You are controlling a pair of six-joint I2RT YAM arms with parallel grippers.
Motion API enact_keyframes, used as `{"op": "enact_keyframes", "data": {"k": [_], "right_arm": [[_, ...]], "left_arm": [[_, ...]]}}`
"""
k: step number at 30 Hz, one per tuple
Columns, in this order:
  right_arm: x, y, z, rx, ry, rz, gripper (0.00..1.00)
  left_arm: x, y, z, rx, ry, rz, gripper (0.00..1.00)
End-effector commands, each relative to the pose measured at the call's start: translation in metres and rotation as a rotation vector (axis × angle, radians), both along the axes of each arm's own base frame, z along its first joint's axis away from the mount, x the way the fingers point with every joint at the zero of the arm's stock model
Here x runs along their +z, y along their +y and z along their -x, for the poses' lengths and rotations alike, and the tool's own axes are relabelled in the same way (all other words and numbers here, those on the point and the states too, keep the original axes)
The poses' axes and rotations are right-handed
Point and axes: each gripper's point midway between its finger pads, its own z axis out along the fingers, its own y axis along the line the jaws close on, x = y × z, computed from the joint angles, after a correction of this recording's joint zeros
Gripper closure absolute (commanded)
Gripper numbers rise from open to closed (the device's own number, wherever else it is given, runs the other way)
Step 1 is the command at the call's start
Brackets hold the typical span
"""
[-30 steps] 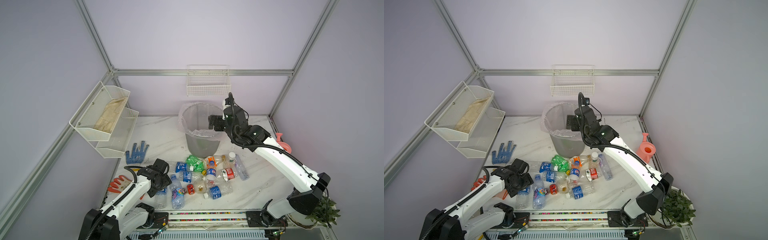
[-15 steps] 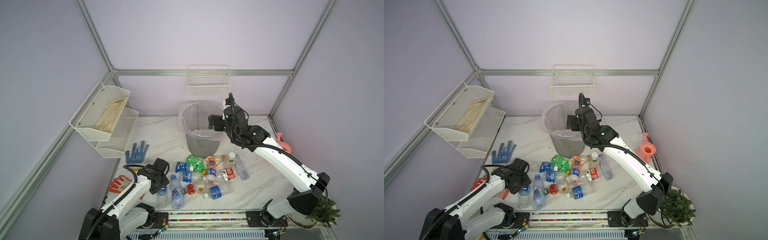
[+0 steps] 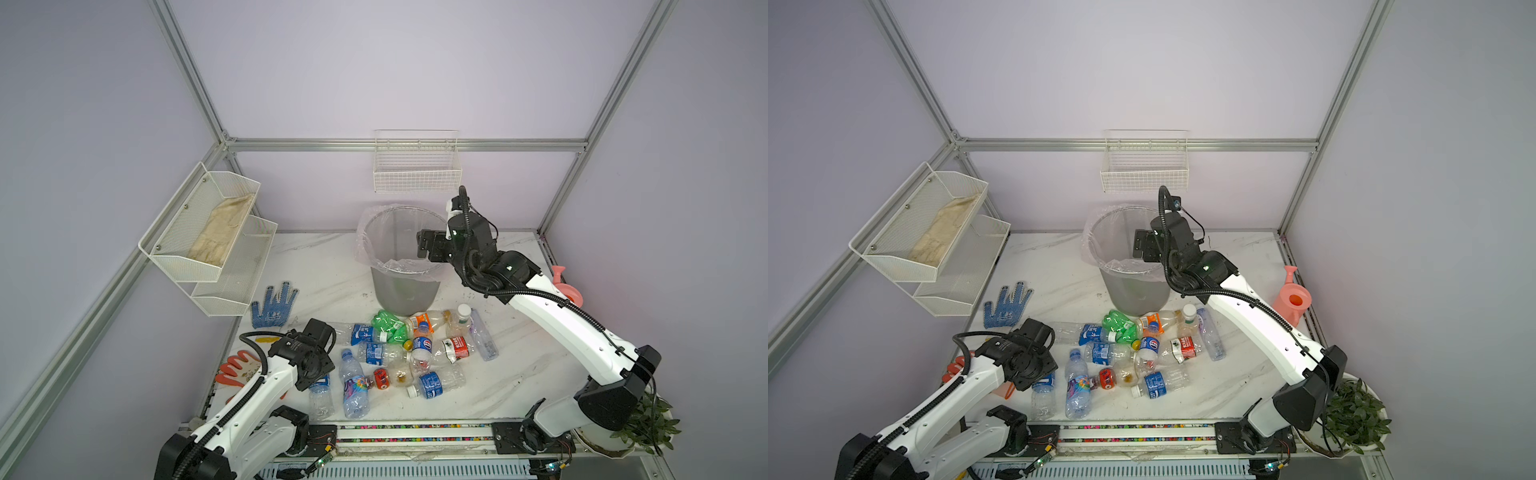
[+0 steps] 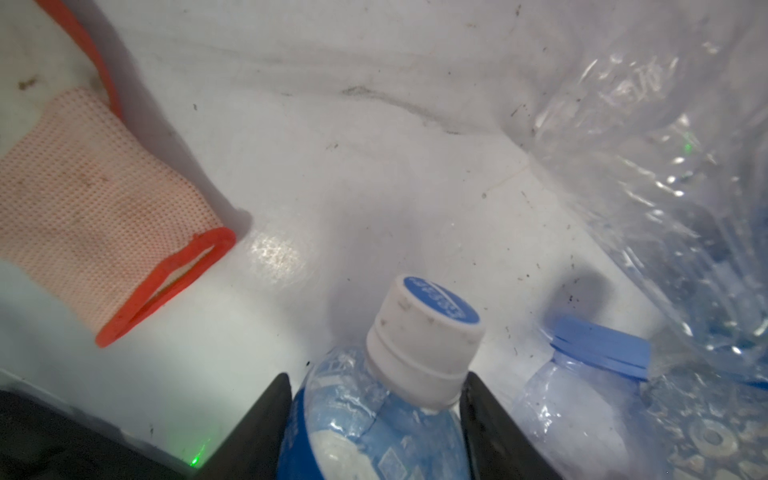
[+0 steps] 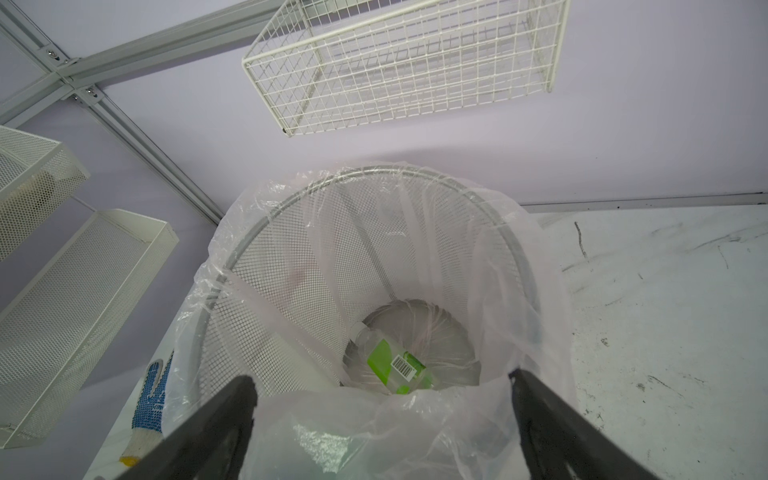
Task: Throw the plastic bottles in the bin
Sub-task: 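Close the left gripper on the blue-label water bottle's neck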
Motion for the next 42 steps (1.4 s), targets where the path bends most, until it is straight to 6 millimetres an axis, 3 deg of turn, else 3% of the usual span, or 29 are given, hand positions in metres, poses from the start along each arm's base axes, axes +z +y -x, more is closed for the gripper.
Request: {"op": "enact_keyframes", "data": {"k": [1,17,24,35,42], "right_arm": [[0.015,-0.008,0.004,-0.015,-0.031,-0.04,0.03],[0.015,-0.016,0.006,-0.033,-0.04,-0.038,0.03],[0.012,-0.008,0.001,-0.013,-0.031,-0.045,0.03],[0.014,-0.011,0.006,-0.016,-0.027,-0.065,0.03],[0.016,-0.013,0.007,-0.019,-0.027,-0.065,0.03]], "left_arm": [[0.041,-0.003,-0.023,0.025,-0.115,0.014,0.53],[0.098,0.0,-0.039,0.024,-0.244,0.002,0.53],[0.113,-0.001,-0.043,0.027,-0.29,0.021,0.53],[0.143,-0.005,-0.051,-0.012,-0.383,0.039,0.53],[0.187,-0.011,-0.067,-0.042,-0.493,0.061,0.53]]}}
